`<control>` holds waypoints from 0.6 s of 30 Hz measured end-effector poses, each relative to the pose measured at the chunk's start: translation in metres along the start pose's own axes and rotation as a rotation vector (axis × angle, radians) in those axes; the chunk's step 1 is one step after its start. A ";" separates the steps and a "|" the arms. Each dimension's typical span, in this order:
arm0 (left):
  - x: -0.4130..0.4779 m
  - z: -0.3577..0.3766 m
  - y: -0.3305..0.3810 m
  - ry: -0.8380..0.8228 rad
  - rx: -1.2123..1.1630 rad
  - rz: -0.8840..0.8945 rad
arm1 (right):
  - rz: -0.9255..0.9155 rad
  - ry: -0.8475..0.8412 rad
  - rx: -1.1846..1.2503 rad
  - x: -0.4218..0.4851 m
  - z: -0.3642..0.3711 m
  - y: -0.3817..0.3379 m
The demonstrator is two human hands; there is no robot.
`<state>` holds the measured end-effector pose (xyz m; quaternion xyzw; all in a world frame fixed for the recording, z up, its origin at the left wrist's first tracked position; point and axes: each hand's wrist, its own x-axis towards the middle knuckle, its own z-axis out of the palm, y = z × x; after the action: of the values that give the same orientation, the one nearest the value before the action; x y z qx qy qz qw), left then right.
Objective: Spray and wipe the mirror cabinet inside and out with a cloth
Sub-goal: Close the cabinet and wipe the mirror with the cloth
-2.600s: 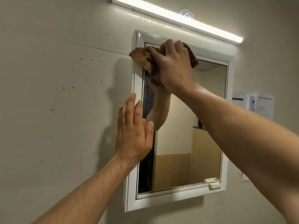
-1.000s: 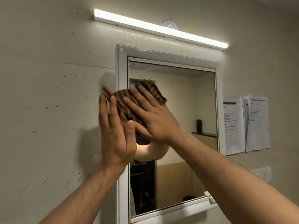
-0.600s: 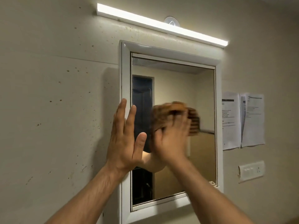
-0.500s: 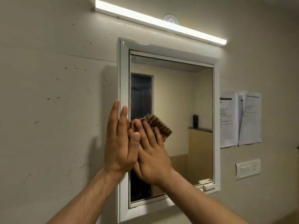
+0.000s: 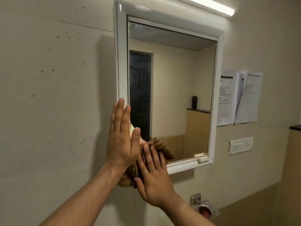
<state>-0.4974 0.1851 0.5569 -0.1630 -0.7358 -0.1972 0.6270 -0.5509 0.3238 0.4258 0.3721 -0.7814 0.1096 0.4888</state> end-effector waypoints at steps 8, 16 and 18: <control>-0.036 0.002 0.003 -0.027 0.020 -0.089 | 0.670 0.208 0.206 -0.012 0.014 -0.034; -0.039 -0.007 -0.002 -0.049 -0.038 -0.064 | 0.012 0.167 0.410 0.024 -0.040 -0.002; -0.041 -0.008 -0.005 -0.047 -0.057 -0.050 | 0.185 0.265 0.415 0.091 -0.076 0.019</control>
<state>-0.4864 0.1769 0.5168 -0.1668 -0.7481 -0.2299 0.5997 -0.5345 0.3347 0.5442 0.3735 -0.7022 0.3594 0.4881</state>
